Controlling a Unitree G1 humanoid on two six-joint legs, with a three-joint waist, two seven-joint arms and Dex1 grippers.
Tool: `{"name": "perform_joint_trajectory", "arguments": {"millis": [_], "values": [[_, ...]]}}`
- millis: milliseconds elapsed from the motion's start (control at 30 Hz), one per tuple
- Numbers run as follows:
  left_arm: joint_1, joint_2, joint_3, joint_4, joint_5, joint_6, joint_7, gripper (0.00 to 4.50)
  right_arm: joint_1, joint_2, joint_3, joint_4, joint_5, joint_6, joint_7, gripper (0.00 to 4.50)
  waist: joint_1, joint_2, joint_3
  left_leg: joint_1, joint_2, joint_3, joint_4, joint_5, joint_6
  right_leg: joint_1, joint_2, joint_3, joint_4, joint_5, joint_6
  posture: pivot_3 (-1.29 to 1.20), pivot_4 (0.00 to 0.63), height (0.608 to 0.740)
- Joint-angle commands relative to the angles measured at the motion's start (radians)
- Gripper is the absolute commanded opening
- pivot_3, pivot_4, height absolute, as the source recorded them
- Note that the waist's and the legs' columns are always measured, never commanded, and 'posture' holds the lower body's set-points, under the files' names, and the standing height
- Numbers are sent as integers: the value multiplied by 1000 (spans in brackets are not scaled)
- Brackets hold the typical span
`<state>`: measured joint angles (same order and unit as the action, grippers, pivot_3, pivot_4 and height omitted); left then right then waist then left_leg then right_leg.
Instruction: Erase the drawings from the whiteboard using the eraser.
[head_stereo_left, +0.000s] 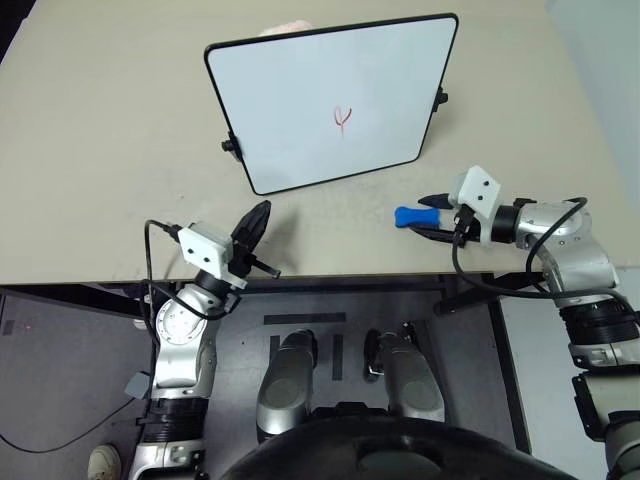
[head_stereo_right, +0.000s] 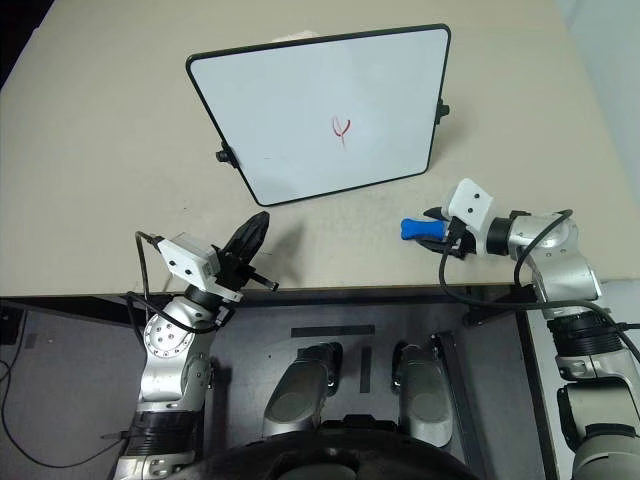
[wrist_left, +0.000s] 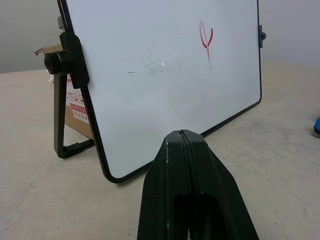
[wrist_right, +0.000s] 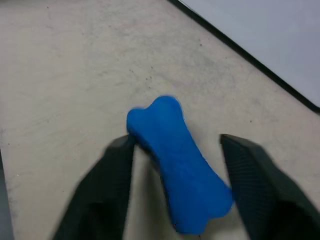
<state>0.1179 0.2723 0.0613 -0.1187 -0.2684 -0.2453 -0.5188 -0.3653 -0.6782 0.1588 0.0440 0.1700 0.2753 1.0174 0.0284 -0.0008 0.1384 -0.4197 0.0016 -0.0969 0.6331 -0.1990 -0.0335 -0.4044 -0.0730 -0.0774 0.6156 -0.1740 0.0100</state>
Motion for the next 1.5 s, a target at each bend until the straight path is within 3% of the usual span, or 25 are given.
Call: {"name": "perform_joint_trajectory", "arguments": {"millis": [33, 167, 533, 633, 800, 1500], "values": [[1, -3, -1, -17, 10, -25, 3, 0, -13, 3, -2, -8, 5, -23, 23, 1340, 0, 0, 0, 0, 0, 0, 0, 0, 0, 0, 0, 0, 0, 0, 0, 0, 150, 740], [2, -3, 5, -18, 12, -25, 4, 0, -14, 6, 4, 0, -3, -31, 23, 24, 0, 0, 0, 0, 0, 0, 0, 0, 0, 0, 0, 0, 0, 0, 0, 0, 150, 740], [-9, -3, 4, -10, 16, -22, 4, 0, -10, 12, -4, -5, -9, -37, 9, 24, 0, 0, 0, 0, 0, 0, 0, 0, 0, 0, 0, 0, 1, 0, 0, 0, 150, 740], [-17, -2, 4, -3, 15, -21, 2, 0, -15, 11, -7, -12, 2, -1, 10, 679, 0, 0, 0, 0, 0, 0, 0, 0, 0, 0, 0, 0, 1, 0, 0, 0, 150, 740], [-28, -3, 2, 6, 15, -21, 0, 0, -10, 16, -3, -13, -26, -21, -20, 2303, -1, 0, 0, 0, 0, 0, 0, 0, 0, 0, 0, 0, 1, 0, 0, 0, 150, 740], [-34, -2, 3, 17, 14, -29, -4, 0, -15, -24, -70, -140, 32, 47, -21, 2303, 0, 0, 0, 0, 0, 0, 0, 0, 0, 0, 0, 1, 1, 0, 0, 0, 150, 740]]}}
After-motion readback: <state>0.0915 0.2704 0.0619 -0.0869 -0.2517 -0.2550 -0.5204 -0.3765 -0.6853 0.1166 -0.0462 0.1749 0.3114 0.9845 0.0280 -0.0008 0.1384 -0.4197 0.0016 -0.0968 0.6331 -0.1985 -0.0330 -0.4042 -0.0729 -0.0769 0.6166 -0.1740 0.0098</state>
